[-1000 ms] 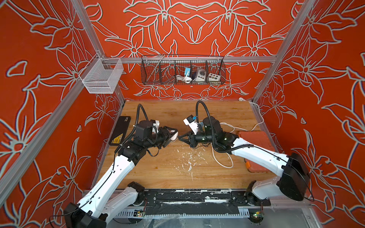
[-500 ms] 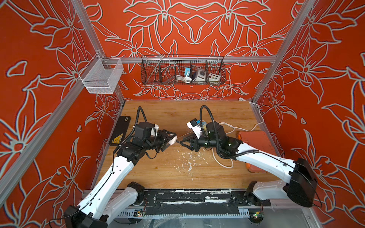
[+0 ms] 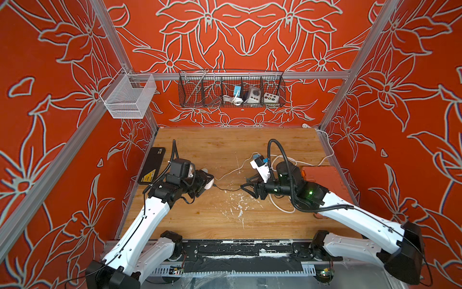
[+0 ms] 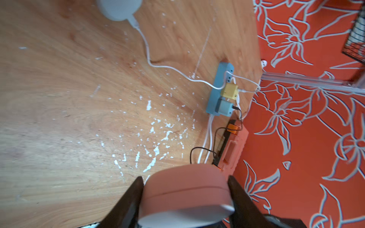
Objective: Charge the bluetooth headset
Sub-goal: Place the bluetooth headset at the center of the board.
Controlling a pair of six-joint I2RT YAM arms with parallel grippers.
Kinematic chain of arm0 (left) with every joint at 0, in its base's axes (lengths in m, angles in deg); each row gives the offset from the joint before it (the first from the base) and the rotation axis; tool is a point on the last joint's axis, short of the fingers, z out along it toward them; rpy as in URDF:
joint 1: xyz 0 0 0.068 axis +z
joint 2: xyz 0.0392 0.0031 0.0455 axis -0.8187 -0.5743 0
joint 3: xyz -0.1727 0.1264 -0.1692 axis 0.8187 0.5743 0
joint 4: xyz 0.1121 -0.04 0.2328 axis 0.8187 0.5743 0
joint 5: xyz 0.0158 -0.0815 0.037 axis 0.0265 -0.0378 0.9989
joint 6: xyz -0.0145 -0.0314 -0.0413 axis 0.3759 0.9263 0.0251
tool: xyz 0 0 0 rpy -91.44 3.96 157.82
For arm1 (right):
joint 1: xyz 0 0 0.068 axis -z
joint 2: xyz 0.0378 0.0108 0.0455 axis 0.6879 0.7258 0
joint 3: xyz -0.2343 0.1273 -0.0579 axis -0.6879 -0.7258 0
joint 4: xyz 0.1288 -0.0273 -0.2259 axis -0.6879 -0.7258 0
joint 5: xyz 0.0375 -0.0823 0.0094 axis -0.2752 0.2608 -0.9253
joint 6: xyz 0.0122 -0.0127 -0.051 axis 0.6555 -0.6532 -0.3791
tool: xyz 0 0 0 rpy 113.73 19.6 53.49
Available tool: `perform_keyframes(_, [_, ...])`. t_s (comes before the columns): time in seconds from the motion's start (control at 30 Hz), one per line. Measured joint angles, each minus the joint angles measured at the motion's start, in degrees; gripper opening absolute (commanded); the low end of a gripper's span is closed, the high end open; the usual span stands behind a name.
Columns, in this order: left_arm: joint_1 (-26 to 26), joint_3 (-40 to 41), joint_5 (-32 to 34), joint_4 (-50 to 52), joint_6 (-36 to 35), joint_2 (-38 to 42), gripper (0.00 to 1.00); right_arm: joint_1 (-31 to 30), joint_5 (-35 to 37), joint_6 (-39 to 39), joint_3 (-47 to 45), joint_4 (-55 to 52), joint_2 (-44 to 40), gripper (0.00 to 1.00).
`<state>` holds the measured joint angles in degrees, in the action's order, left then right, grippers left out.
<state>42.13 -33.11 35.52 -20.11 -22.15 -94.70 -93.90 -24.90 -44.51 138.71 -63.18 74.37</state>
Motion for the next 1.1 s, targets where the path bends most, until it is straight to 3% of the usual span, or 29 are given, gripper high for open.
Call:
perform_keyframes(0.23, [0.68,4.11,3.67,0.46,-0.79,-6.88,0.19,0.00,-0.02,1.31,-3.98,-1.38,-1.64,0.55])
perform_keyframes(0.8, [1.01,5.66,6.54,-4.35,-1.66,-23.15,0.28,-0.11,0.79,3.19,-5.01,-1.29,-3.80,0.55])
perform_keyframes(0.93, [1.16,5.66,6.56,-5.01,-1.86,-25.68,0.34,-0.11,0.96,3.26,-5.31,-1.31,-4.17,0.55])
perform_keyframes(1.1, [1.16,5.49,6.78,-5.27,-2.23,-26.86,0.52,-0.11,1.33,3.26,-5.42,-1.33,-4.61,0.55])
